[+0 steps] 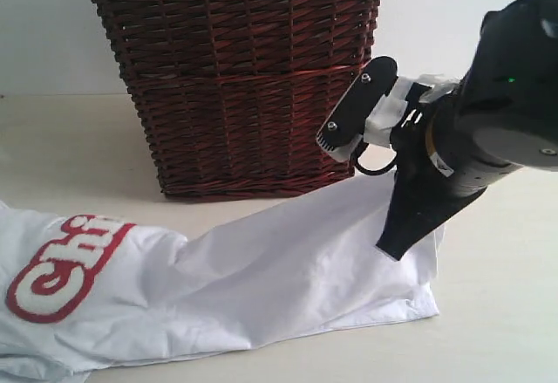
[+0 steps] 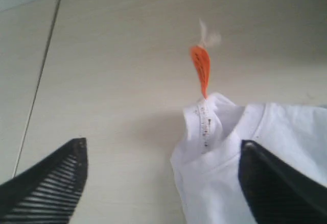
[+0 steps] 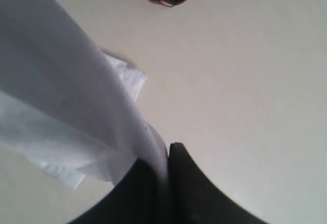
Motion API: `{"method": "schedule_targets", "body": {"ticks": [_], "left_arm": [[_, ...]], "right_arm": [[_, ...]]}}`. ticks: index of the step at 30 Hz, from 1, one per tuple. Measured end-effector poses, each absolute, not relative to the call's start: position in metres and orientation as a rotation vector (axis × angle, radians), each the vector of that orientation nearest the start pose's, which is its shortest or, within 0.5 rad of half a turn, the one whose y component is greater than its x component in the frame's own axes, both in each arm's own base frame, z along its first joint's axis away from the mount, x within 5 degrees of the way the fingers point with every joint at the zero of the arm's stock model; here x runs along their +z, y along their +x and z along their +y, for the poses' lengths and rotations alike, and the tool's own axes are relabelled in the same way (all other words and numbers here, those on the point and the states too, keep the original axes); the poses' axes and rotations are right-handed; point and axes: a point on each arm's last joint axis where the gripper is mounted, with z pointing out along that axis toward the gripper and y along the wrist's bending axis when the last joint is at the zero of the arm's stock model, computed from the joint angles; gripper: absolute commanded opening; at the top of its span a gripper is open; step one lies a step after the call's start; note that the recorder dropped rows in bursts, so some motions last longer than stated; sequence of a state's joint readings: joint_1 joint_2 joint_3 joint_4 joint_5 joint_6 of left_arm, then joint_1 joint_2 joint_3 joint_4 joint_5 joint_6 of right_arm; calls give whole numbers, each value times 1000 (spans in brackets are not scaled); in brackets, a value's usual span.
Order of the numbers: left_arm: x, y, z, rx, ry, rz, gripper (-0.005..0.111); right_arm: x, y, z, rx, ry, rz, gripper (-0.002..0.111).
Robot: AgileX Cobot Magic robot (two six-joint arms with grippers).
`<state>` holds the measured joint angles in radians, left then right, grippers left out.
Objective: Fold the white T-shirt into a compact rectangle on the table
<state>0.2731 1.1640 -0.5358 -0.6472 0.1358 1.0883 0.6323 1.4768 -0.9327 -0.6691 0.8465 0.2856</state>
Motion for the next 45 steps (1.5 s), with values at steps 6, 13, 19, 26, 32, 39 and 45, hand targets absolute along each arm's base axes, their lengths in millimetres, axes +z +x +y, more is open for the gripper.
{"method": "schedule_targets", "body": {"ticks": [6, 13, 19, 26, 32, 39, 45], "left_arm": [[232, 216, 47, 193, 211, 2260, 47], [226, 195, -1, -386, 505, 2393, 0], [209, 205, -12, -472, 549, 2444, 0], [170, 230, -7, -513, 436, 2575, 0], [154, 262, 4, -434, 377, 2608, 0], [138, 294, 11, -419, 341, 2626, 0], [121, 301, 14, -415, 324, 2667, 0]], "right_arm": [[256, 266, 129, -613, -760, 2323, 51], [249, 243, 152, -205, -989, 2574, 0], [227, 242, 164, -59, -1096, 2649, 0], [174, 266, 158, -96, -1040, 2812, 0], [141, 287, 147, -103, -925, 2886, 0], [121, 320, 138, -115, -820, 2887, 0], [112, 343, 130, -121, -745, 2904, 0]]}}
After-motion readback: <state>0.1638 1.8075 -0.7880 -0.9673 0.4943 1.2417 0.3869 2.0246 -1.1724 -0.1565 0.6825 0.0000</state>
